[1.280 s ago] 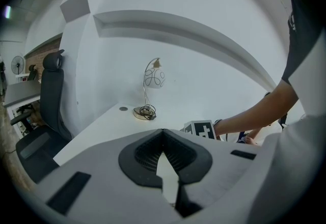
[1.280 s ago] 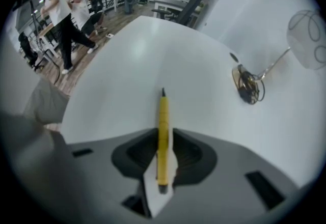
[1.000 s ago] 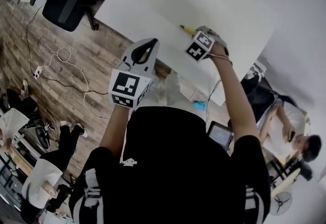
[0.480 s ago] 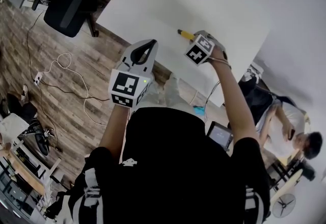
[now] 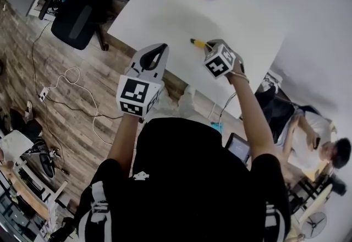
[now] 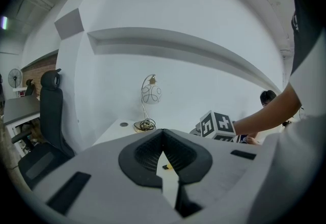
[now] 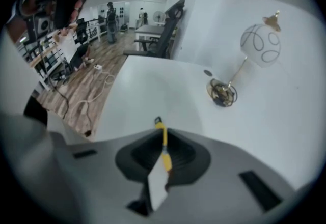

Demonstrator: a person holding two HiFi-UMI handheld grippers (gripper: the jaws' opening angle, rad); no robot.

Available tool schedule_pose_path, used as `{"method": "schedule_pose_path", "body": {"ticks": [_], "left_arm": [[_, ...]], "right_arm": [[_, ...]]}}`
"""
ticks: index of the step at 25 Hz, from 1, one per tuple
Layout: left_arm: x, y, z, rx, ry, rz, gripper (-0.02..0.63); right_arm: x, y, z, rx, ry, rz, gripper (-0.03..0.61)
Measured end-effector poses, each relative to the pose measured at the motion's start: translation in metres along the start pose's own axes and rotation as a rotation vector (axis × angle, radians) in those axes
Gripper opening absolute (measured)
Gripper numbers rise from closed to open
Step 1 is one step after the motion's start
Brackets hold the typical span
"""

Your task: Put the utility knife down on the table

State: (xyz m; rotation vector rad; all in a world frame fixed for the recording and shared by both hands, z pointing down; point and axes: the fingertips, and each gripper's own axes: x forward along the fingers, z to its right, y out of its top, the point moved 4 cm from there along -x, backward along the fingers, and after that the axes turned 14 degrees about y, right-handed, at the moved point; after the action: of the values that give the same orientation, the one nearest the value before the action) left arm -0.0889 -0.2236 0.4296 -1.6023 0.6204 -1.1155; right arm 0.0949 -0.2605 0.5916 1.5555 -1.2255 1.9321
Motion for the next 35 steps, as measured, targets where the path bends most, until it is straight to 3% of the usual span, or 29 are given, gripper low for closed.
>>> {"method": "schedule_pose_path", "body": {"ticks": [5, 17, 35], "left_arm": [[-0.007, 0.011, -0.001, 0.023, 0.002, 0.026, 0.017], [-0.016, 0.053, 0.001, 0.096, 0.032, 0.131, 0.017], [-0.038, 0.126, 0.012, 0.144, 0.055, 0.307, 0.017]], "right_arm": [[-0.031, 0.018, -0.009, 0.053, 0.002, 0.165, 0.038], [-0.125, 0.066, -0.012, 0.057, -0.104, 0.473, 0.034], [-0.263, 0.098, -0.020, 0.055, -0.272, 0.852, 0.034]]}}
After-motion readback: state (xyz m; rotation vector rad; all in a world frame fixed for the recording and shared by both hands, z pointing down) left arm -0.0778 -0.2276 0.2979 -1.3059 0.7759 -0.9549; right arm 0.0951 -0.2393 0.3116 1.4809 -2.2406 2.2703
